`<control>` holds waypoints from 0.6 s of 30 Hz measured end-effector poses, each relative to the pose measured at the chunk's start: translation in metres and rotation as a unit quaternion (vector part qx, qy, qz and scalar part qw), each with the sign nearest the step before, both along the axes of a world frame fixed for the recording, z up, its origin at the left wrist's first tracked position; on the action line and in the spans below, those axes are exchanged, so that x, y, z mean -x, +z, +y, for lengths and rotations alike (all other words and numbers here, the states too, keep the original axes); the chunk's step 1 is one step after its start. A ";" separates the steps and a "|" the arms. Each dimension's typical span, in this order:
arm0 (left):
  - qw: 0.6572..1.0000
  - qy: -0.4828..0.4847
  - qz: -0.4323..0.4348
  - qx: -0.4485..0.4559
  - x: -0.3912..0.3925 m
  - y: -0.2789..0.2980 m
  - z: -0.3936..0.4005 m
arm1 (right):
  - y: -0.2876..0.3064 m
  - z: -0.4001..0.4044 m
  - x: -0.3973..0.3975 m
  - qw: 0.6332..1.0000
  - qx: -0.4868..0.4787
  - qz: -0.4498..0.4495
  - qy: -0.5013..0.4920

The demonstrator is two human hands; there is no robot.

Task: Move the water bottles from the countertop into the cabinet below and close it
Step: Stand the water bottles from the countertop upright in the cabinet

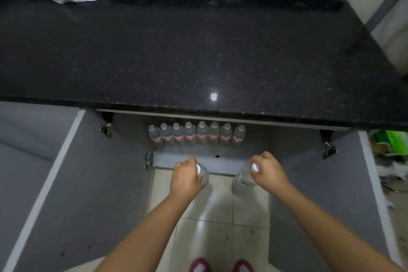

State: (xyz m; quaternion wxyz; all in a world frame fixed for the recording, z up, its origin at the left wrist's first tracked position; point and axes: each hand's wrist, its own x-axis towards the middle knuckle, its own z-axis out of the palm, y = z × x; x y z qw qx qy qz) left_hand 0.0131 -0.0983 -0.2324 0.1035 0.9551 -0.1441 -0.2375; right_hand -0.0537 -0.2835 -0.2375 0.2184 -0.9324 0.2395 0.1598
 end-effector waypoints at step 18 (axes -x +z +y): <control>0.986 0.046 -0.072 0.146 -0.051 -0.291 -0.075 | -0.281 -0.083 -0.075 0.986 -0.011 -0.090 0.139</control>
